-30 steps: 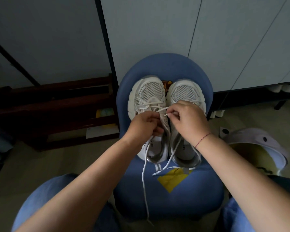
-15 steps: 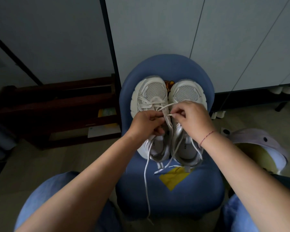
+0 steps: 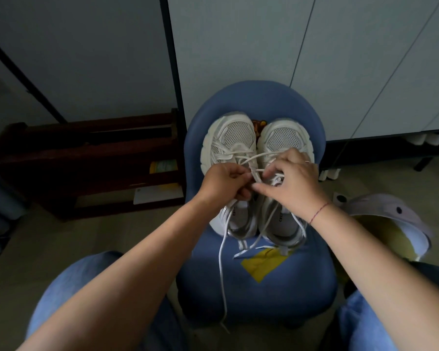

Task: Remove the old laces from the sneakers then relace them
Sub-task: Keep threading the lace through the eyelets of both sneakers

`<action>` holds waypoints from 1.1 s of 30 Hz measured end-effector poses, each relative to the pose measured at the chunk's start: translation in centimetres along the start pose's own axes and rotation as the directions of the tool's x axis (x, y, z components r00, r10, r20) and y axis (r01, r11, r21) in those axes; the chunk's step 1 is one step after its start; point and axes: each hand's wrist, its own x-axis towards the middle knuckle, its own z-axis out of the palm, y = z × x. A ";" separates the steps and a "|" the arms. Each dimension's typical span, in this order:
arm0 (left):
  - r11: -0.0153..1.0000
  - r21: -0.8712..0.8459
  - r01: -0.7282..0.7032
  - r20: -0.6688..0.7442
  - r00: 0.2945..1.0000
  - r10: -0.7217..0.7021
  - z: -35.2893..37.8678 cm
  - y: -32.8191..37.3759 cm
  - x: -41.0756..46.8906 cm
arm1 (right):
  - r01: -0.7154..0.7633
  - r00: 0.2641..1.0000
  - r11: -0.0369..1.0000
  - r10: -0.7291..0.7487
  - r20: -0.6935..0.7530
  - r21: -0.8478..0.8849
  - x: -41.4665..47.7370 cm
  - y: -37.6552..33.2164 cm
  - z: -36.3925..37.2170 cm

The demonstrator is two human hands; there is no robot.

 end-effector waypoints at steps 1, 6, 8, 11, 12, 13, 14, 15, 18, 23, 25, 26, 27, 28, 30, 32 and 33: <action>1.000 -0.006 0.003 0.015 1.000 -0.003 -0.1 0.1 0.0 | -0.021 1.000 1.000 0.020 0.010 0.012 0.0 0.2 -0.1; 0.995 -0.030 0.092 0.153 0.984 -0.086 -1.7 0.8 -1.0 | -0.045 0.999 0.995 0.047 -0.015 0.091 -0.1 0.2 0.1; 0.989 0.061 0.136 0.234 0.961 -0.146 -2.6 0.9 -2.0 | -0.058 0.997 0.993 0.062 -0.035 0.104 -0.2 0.1 0.1; 0.958 0.227 0.175 0.362 0.898 -0.250 -3.4 0.3 -3.4 | -0.052 0.995 0.996 0.058 -0.080 0.072 -0.5 0.1 0.1; 0.939 0.295 0.175 0.404 0.868 -0.289 -3.4 0.0 -3.8 | -0.047 0.995 0.997 0.052 -0.087 0.060 -0.6 0.1 0.1; 0.917 0.361 0.171 0.441 0.835 -0.330 -3.4 -0.3 -4.2 | -0.043 0.995 0.998 0.048 -0.086 0.054 -0.6 0.1 0.1; 0.894 0.416 0.167 0.470 0.802 -0.368 -3.3 -0.6 -4.5 | -0.041 0.996 0.998 0.045 -0.079 0.056 -0.6 0.1 0.1; 0.875 0.455 0.163 0.488 0.776 -0.399 -3.2 -0.8 -4.7 | -0.040 0.997 0.997 0.044 -0.068 0.063 -0.6 0.1 0.0; 0.867 0.470 0.167 0.480 0.775 -0.410 -2.6 -1.4 -5.1 | -0.032 0.998 0.997 0.035 -0.050 0.070 -0.6 0.2 0.0; 0.922 0.344 0.178 0.341 0.891 -0.300 -1.8 -1.1 -4.5 | -0.030 0.999 0.996 0.034 -0.042 0.079 -0.6 0.1 0.0; 0.943 0.256 0.211 0.310 0.906 -0.287 -0.7 -0.8 -4.7 | -0.024 0.999 0.996 0.027 -0.042 0.080 -0.6 0.0 0.0; 0.954 0.179 0.238 0.281 0.917 -0.282 0.1 -0.8 -4.8 | -0.023 0.999 0.996 0.027 -0.041 0.084 -0.6 0.0 0.0; 0.959 0.072 0.275 0.237 0.929 -0.284 0.8 -0.9 -4.8 | -0.021 0.999 0.996 0.025 -0.040 0.088 -0.6 0.0 0.0; 0.948 -0.056 0.313 0.185 0.936 -0.298 1.4 -1.0 -4.7 | -0.019 0.999 0.996 0.023 -0.041 0.091 -0.6 0.0 0.0; 0.897 -0.281 0.342 0.102 0.940 -0.327 2.3 -1.5 -4.7 | -0.011 0.999 0.996 0.015 -0.046 0.087 -0.5 0.1 0.1; 0.861 -0.391 0.325 0.068 0.943 -0.326 2.8 -1.8 -4.7 | -0.004 0.998 0.997 0.009 -0.061 0.079 -0.5 0.2 0.1; 0.859 -0.401 0.318 0.068 0.945 -0.319 2.8 -1.9 -4.8 | -0.004 0.998 0.997 0.009 -0.069 0.075 -0.5 0.2 0.2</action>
